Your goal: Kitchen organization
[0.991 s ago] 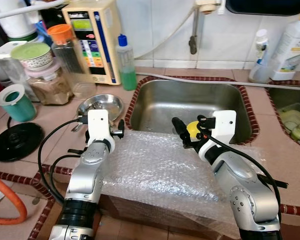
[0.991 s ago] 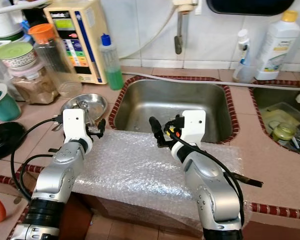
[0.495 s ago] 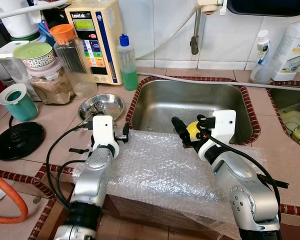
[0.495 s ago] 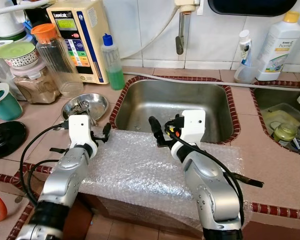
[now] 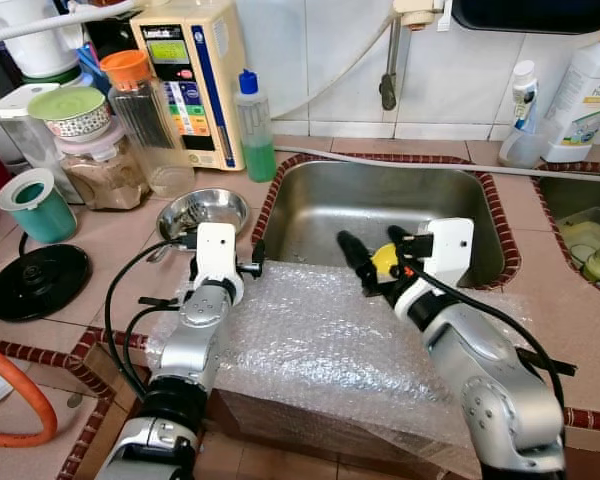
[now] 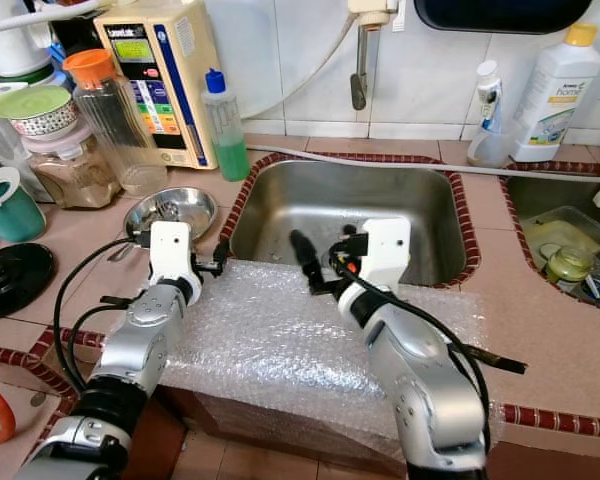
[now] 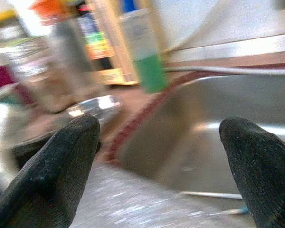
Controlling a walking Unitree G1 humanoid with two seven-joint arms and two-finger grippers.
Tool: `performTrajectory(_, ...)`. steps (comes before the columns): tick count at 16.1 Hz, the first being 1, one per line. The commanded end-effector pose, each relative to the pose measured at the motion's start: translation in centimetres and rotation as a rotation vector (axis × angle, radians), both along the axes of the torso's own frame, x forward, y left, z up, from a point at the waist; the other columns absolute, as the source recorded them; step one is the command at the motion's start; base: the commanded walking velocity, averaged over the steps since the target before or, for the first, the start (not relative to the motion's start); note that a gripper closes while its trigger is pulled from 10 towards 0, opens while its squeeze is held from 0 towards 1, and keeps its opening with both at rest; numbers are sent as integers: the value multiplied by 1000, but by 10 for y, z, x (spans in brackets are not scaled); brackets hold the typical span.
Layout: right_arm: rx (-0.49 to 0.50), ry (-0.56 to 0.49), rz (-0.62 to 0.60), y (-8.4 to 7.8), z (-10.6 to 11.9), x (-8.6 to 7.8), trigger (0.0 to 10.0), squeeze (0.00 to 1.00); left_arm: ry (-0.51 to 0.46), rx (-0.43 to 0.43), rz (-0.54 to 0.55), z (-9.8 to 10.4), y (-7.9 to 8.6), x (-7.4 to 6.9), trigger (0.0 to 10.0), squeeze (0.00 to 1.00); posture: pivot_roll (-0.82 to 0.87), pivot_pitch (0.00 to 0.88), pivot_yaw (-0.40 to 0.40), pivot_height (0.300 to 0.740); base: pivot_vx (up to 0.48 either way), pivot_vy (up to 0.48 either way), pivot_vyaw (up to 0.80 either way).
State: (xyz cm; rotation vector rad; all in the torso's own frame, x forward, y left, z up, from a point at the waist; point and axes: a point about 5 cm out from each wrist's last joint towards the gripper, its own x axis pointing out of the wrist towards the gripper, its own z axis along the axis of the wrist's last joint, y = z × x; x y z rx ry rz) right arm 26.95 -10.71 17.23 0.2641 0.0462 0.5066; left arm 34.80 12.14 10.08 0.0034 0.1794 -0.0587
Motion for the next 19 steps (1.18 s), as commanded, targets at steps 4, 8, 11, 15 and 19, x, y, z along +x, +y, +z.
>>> performTrajectory(4,-22,50,226,16,-6,-22,10000,0,-16,28,18,0,7,7,9882,0,-126,0,118,740,0,0,0)
performTrajectory(8,-64,73,226,12,-12,-25,10000,0,-34,77,-10,2,5,11,10000,0,-132,0,126,740,0,0,0)
performTrajectory(11,-71,74,227,11,-12,-27,10000,0,-48,155,-43,2,5,12,10000,0,-135,0,131,740,0,0,0)
performTrajectory(15,-74,71,233,11,-12,-27,10000,0,-17,201,-112,-5,1,11,10000,0,-135,0,131,740,0,0,0)
performTrajectory(19,-76,69,241,12,-11,-27,10000,0,-6,211,-153,-9,-2,11,10000,0,-131,0,128,740,0,0,0)
